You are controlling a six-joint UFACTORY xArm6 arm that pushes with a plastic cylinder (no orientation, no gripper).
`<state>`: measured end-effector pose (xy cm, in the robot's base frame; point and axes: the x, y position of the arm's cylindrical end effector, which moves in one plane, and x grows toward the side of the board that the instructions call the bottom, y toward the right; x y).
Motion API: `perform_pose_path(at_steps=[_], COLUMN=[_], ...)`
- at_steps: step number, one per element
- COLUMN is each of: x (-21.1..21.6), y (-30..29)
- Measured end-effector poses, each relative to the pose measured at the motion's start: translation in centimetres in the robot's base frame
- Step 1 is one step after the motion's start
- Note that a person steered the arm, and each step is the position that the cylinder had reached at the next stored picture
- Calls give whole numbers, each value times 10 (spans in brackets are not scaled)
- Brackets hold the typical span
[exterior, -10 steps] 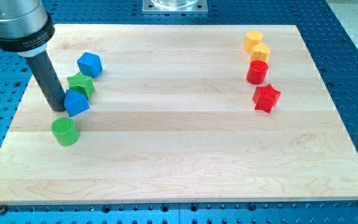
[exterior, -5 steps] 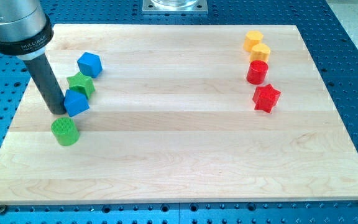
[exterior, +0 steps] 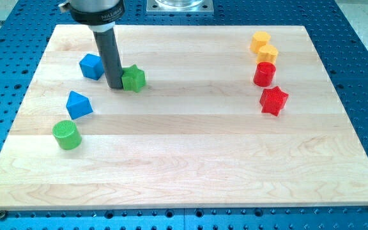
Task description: Move the green star right to the blue cube
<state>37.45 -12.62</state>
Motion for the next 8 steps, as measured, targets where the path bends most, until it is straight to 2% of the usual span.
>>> perform_pose_path(at_steps=[2, 3, 5, 7, 8], x=[16, 40, 27, 17, -9], y=[22, 29, 51, 116, 111])
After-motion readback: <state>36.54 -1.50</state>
